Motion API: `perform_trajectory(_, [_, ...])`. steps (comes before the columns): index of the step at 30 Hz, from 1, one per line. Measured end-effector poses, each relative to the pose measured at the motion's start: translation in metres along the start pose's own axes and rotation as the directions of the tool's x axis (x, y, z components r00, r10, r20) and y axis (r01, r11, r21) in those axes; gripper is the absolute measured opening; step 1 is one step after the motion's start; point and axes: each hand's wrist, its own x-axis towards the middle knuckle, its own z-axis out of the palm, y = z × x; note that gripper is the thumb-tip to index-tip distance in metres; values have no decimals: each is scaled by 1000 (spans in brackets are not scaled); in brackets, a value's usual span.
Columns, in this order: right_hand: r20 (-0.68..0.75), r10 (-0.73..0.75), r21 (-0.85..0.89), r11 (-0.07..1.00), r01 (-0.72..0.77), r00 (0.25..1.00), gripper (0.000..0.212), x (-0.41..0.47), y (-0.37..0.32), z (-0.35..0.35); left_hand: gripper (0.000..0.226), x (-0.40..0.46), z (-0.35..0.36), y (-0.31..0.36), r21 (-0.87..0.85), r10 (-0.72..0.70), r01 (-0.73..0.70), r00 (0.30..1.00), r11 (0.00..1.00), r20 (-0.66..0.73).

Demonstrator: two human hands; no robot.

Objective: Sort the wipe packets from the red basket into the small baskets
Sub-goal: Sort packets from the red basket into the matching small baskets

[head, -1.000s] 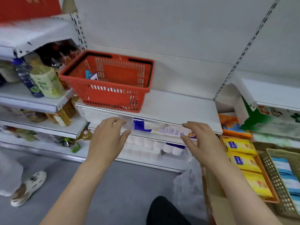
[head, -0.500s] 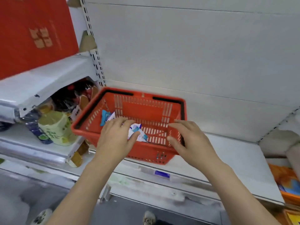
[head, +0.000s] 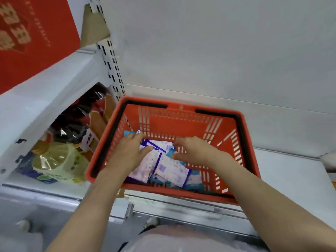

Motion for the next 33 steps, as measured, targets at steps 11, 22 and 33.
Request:
perform_trajectory(11, [190,207,-1,978,-210,960,55,59,0,54,62,56,-10,-13,-29,71,-64,918,998,389])
perform_trajectory(22, [183,312,783,527,-330,932,17,15,41,6,41,67,12,-11,276,-109,-79,790,958,603])
perform_trajectory(33, [166,377,974,80,-211,911,31,-14,24,-5,63,59,-11,-5,-130,-139,182,947,975,290])
